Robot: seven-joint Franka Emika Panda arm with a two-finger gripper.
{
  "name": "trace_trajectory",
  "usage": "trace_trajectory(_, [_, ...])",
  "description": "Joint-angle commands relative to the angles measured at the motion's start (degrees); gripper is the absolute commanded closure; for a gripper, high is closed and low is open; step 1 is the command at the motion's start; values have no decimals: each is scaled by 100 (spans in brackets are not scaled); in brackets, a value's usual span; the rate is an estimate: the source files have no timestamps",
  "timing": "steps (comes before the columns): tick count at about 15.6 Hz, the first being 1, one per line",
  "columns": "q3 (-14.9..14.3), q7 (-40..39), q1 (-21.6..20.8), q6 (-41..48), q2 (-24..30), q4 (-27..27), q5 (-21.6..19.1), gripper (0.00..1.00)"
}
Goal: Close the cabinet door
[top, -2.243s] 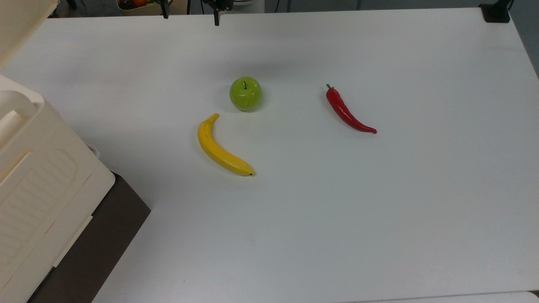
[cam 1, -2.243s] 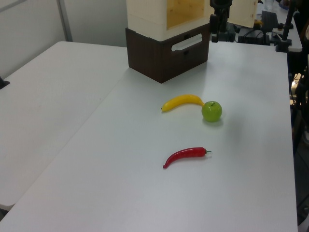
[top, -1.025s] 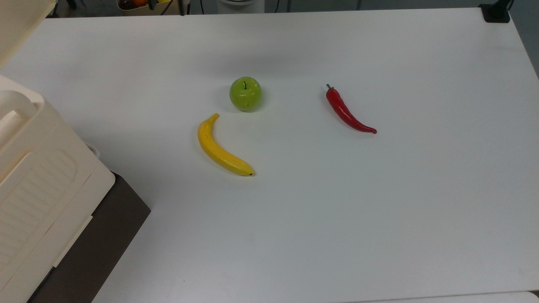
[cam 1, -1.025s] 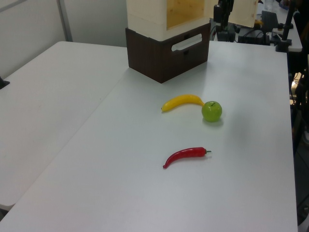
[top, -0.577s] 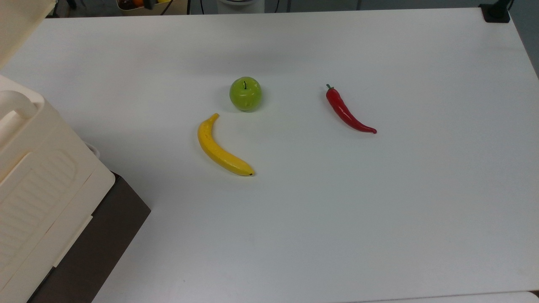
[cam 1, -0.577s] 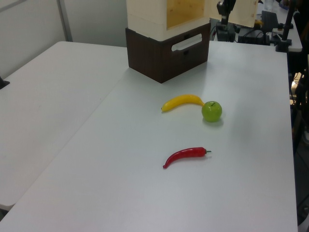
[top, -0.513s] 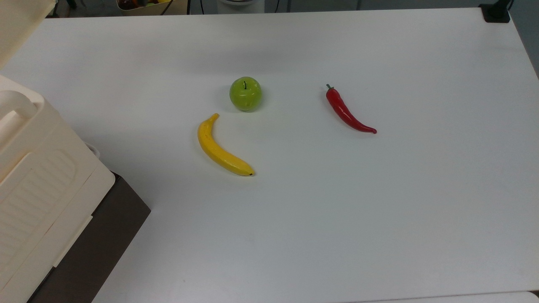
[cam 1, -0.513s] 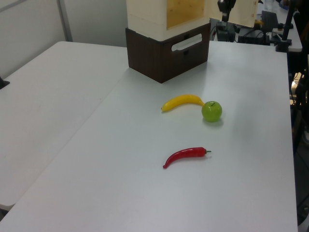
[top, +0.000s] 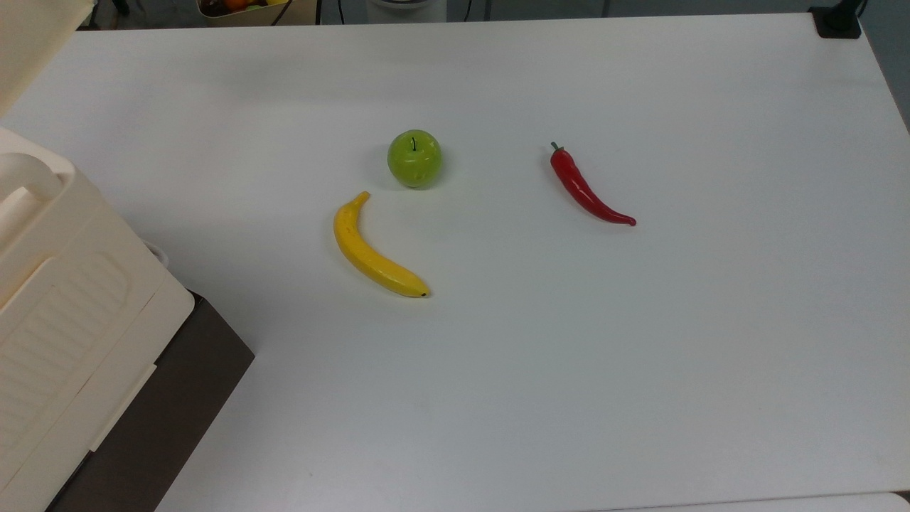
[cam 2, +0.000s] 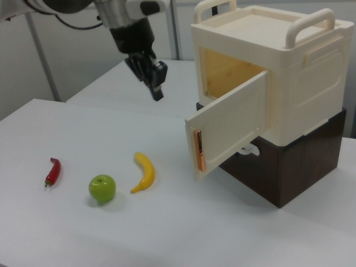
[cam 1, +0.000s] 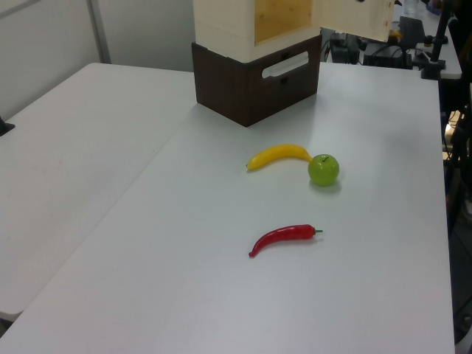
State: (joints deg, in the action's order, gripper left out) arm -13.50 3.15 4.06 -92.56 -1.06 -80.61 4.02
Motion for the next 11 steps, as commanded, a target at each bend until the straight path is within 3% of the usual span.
trace_trajectory(1, [-30, -87, 427, -104, 27, 247, -7, 99])
trace_trajectory(7, [-30, -367, 1341, -790, -78, 283, -50, 99])
trace_trajectory(11, [-82, -675, 1579, -904, -210, 187, -208, 99])
